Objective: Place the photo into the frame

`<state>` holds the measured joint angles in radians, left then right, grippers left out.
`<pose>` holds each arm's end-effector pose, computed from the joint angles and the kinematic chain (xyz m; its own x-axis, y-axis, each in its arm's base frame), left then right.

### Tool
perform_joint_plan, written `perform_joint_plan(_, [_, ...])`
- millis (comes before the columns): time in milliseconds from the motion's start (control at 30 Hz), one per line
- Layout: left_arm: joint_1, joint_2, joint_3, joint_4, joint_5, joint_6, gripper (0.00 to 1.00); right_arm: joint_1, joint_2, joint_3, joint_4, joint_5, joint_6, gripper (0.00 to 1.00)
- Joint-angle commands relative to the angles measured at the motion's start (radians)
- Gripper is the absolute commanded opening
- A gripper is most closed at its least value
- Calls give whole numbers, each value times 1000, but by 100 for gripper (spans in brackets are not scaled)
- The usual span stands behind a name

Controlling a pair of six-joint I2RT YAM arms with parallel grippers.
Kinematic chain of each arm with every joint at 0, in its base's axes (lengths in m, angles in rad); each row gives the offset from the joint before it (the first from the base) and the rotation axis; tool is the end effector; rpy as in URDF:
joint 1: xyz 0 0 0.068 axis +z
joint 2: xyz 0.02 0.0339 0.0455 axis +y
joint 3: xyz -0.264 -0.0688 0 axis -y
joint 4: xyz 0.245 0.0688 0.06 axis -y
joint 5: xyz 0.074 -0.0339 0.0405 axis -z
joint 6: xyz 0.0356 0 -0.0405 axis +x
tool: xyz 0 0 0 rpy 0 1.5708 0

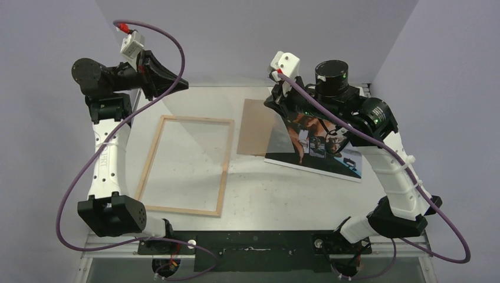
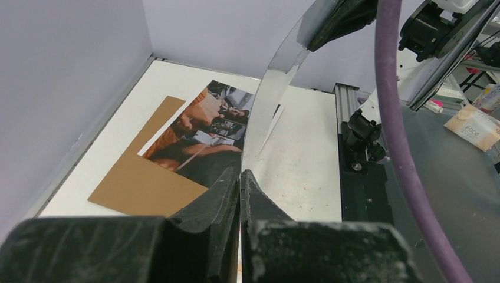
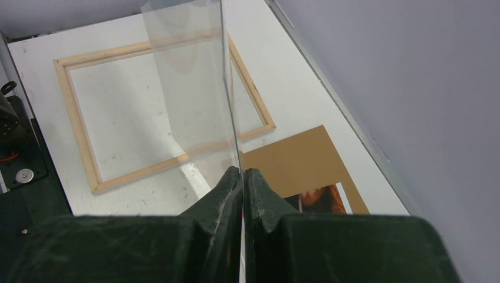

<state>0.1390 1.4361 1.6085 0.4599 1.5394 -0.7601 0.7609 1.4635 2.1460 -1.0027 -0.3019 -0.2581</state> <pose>0.2785 0.0030 0.5206 -0.1230 -0.0390 -0.9916 0.9788 0.1599 -0.1277 0.1712 0.1776 0.5431 -0.0002 -0.3367 -0.9416 -0.8924 0.4250 -0.1518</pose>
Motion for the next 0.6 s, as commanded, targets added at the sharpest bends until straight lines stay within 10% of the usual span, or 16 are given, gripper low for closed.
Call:
perform_joint_plan(0, [3,-34,39,92,8,-37,0,7,-56,-39,128,-29,30,0])
perform_joint_plan(100, [14,-33,78,115,-3,-42,0,4,-82,-111,192,-26,53,0])
perform_joint_plan(367, [26,-10,216,141,-5,-52,0,-191,-107,-257,348,-328,189,55])
perform_joint_plan(567, [25,-17,236,155,-3,-65,0,-285,-131,-349,477,-490,244,57])
